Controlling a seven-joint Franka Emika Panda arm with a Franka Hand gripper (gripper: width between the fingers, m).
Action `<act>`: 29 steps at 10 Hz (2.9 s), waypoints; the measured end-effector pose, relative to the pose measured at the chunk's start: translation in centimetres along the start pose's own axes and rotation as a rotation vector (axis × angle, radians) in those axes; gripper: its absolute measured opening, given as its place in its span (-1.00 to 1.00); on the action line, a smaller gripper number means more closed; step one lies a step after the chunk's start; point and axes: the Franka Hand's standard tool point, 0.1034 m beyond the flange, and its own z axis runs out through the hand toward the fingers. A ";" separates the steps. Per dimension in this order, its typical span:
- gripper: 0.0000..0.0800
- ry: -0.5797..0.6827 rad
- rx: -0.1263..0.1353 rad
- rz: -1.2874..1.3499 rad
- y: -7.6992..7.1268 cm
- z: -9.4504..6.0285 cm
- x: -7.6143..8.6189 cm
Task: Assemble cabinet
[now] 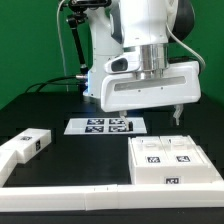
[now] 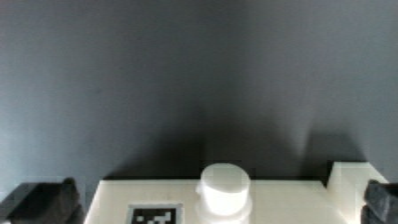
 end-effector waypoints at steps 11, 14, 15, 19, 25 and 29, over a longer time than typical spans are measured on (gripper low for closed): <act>0.99 0.029 0.018 0.070 0.1 4.6 0.9; 0.99 0.052 0.021 0.046 0.2 5.2 2.3; 0.99 0.052 0.021 0.038 0.2 5.4 2.4; 0.37 0.050 0.020 0.018 0.2 5.4 2.3; -0.99 0.031 0.014 -0.028 1.1 5.7 1.1; -0.99 0.017 0.012 -0.055 0.8 2.3 1.8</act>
Offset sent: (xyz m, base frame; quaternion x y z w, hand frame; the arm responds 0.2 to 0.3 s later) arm 0.0000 0.0000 0.0000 0.0000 0.0000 0.0650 0.9979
